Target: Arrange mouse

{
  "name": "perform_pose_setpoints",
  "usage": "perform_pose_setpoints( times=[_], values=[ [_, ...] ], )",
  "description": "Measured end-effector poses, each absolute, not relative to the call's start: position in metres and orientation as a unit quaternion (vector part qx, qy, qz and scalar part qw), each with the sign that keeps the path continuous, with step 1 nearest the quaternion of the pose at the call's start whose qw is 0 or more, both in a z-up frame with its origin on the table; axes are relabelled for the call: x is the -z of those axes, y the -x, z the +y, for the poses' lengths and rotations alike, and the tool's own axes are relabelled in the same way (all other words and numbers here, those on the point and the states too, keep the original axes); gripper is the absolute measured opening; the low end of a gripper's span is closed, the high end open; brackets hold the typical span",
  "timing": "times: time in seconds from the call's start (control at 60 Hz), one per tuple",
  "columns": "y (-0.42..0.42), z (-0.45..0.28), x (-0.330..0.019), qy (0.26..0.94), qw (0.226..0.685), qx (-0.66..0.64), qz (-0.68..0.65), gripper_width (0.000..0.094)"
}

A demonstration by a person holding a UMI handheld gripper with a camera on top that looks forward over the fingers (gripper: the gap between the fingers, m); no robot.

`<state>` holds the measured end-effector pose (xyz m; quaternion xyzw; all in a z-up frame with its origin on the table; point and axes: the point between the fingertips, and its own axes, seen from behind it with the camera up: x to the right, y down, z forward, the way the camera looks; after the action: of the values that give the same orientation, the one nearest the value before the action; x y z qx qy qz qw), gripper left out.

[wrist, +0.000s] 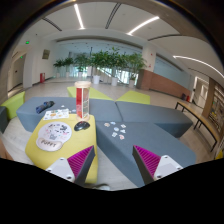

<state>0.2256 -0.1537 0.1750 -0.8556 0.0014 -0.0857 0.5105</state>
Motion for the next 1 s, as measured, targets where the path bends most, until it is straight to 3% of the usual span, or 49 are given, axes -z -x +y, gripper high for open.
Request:
perform_pose_setpoints(
  times=[0.25,0.3,0.433,0.733,1.0],
  values=[
    [-0.243,-0.118,-0.150,0.862,0.499,0.088,0.009,0.0843],
    [-0.223,-0.123,-0.160,0.860,0.505,0.076,0.003,0.0845],
    [-0.177,-0.057,-0.146,0.811,0.579,0.016,-0.088,0.0846],
    [-0.094,0.059,-0.023,0.864,0.489,-0.103,-0.068,0.0841],
    [-0.060,0.116,-0.013,0.872,0.472,-0.120,-0.039,0.0833]
  ],
)
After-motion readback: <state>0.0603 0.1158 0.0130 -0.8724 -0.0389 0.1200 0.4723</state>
